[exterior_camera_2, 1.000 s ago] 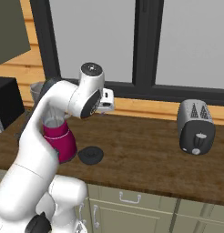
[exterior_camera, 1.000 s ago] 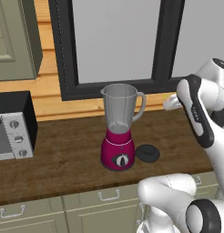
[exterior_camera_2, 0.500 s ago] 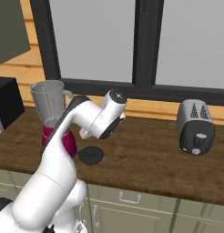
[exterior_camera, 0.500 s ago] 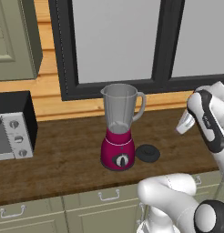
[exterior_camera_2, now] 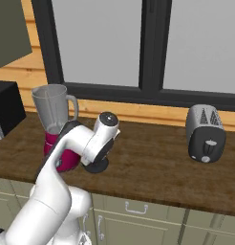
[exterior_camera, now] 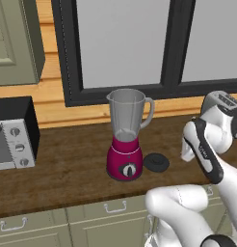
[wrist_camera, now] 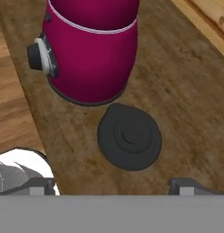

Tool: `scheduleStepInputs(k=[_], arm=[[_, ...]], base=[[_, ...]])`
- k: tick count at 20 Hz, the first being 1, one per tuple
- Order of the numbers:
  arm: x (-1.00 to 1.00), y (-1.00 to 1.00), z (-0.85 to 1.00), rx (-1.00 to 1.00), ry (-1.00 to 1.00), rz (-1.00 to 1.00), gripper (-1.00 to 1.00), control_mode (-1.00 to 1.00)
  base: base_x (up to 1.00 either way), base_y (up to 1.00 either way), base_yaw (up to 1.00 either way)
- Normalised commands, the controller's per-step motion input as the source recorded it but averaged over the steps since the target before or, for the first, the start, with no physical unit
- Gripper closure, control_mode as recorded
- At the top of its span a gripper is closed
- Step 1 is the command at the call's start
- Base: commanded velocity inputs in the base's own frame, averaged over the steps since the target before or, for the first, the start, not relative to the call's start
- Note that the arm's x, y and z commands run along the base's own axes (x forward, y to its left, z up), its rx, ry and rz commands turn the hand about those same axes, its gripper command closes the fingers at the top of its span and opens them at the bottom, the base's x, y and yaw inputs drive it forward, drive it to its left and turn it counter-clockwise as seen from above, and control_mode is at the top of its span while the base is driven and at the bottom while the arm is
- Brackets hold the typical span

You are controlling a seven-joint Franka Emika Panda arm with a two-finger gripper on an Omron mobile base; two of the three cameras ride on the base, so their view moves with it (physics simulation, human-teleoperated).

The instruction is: Close the lid blender by securely placing the lid on top.

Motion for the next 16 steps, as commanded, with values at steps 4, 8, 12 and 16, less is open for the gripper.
scheduleStepInputs(k=[4,8,12,16], arm=[[0.0,0.27,-0.22,-0.02,-0.16,0.01,-1.0,-1.0],[0.11,0.05,-0.17,0.01,-0.1,0.08,-1.0,-1.0],[0.25,0.0,-0.19,0.03,-0.02,0.24,-1.0,-1.0],[0.2,0.0,0.0,-0.01,0.02,0.15,-1.0,-1.0]], base=[[0.0,0.0,0.0],[0.0,0.0,0.0],[0.0,0.0,0.0],[0.0,0.0,0.0]])
